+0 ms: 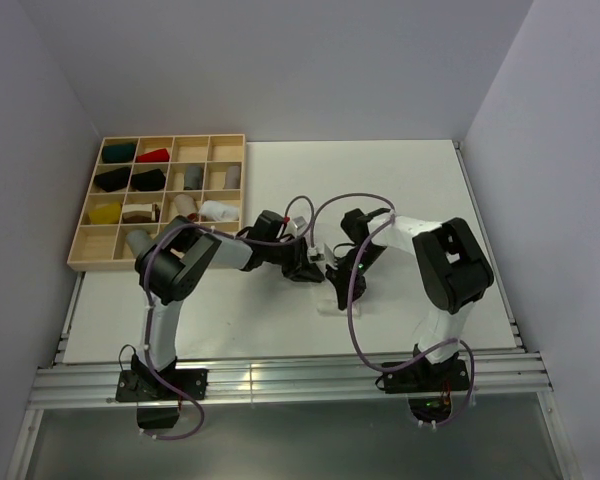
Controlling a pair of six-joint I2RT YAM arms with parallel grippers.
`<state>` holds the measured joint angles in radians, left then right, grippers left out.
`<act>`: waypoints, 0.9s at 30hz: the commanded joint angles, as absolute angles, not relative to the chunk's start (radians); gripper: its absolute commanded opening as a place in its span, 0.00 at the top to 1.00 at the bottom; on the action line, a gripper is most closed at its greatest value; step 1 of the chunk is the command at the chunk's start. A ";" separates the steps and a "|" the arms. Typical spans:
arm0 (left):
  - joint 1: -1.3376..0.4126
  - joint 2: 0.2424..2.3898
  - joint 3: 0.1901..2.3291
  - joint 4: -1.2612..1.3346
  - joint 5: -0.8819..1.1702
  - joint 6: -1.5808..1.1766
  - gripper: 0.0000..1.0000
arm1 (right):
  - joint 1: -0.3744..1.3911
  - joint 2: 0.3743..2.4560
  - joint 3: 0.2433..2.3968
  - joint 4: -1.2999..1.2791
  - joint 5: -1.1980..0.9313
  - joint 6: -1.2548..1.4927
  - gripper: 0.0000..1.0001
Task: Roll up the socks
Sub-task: Roll the sock at the center of the board.
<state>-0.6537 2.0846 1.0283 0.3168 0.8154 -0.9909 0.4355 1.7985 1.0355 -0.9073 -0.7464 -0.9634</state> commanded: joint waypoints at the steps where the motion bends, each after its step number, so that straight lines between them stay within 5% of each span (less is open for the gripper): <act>1: -0.644 2.013 1.012 0.422 0.724 -0.983 0.73 | 0.429 1.844 1.031 -1.005 -0.716 -0.985 0.79; 17: -0.647 1.623 0.571 0.726 0.348 -0.912 0.75 | 0.350 2.074 1.275 -1.152 -0.733 -0.933 0.80; 27: -0.929 1.560 0.747 0.482 0.262 -0.391 0.68 | 0.354 2.126 1.342 -1.158 -0.696 -0.865 0.81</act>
<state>-0.8711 1.5517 0.6643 0.5407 0.2920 -0.6102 0.3561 2.1063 1.3087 -1.2190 -0.7658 -0.8677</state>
